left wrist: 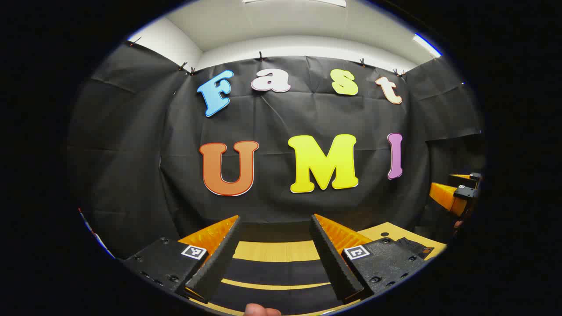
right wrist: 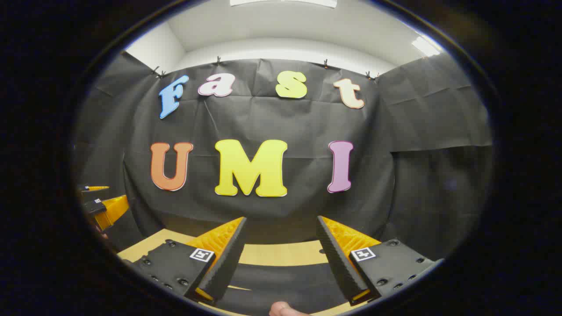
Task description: Grasp the waist and the cuffs of the jeans and fold them to make the two legs overlap; first hold the waist and fold one-third of the jeans toward the cuffs, then hold the cuffs and fold the remaining one-third in the same direction to finish folding.
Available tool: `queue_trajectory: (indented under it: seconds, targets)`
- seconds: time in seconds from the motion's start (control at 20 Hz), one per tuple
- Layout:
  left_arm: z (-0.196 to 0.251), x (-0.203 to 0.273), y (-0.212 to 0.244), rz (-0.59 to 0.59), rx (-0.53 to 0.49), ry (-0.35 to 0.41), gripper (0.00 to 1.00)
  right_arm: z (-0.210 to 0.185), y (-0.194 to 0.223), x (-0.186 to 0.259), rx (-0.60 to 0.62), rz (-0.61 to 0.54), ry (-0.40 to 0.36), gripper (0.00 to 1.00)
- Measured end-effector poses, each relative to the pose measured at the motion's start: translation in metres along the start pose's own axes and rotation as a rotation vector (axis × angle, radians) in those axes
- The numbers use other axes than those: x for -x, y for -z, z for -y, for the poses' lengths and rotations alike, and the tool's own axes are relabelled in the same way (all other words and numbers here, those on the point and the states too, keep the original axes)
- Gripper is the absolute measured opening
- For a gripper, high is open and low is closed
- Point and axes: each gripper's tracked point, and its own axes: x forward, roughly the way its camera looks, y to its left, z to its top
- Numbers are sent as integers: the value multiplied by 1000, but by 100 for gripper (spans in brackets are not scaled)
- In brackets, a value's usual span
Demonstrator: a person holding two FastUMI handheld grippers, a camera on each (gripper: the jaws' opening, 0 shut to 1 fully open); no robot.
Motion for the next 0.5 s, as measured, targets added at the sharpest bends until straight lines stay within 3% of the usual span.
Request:
queue_trajectory:
  seconds: [0.5]
  targets:
    - [2,0,0,-12,4,23,100,-18,-2,4,23,17,-62,95]
